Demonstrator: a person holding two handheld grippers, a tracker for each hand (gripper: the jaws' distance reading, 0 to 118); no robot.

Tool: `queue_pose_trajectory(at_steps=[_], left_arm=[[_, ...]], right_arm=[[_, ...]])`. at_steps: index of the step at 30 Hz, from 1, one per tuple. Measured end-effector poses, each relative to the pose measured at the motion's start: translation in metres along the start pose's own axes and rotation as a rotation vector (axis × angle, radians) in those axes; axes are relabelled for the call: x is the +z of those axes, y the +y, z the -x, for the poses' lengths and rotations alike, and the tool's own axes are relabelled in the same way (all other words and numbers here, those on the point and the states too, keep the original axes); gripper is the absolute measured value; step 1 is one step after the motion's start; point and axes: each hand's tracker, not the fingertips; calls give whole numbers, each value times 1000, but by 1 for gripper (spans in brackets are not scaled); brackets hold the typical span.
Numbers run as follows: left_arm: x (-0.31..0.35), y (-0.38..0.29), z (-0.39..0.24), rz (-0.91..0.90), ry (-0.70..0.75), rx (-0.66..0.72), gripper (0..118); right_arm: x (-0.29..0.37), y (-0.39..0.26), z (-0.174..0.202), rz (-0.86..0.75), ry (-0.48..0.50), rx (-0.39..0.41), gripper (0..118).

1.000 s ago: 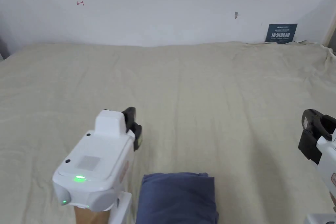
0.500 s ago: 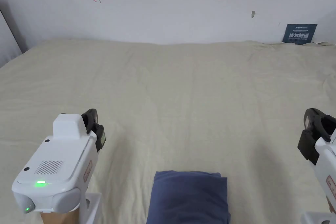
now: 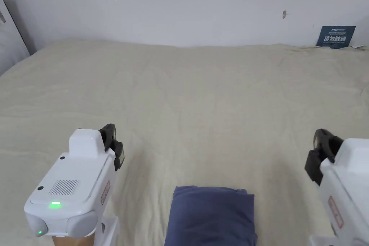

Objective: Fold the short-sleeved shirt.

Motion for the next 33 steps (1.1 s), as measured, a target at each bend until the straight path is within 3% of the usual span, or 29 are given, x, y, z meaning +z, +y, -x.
queue_pose_trajectory(at_steps=[16,26,30,33], left_arm=[[5,-26,10,77,-7,19,0],[5,-46,6,141,-39,34,0],[4,-55,1,178,-68,42,0],[0,-63,-3,245,-127,77,0]], right_arm=[[-32,-125,79,355,134,-96,0],[-52,-188,99,506,94,-105,0],[-51,-199,98,497,71,-163,0],[-51,-200,102,487,66,-127,0]])
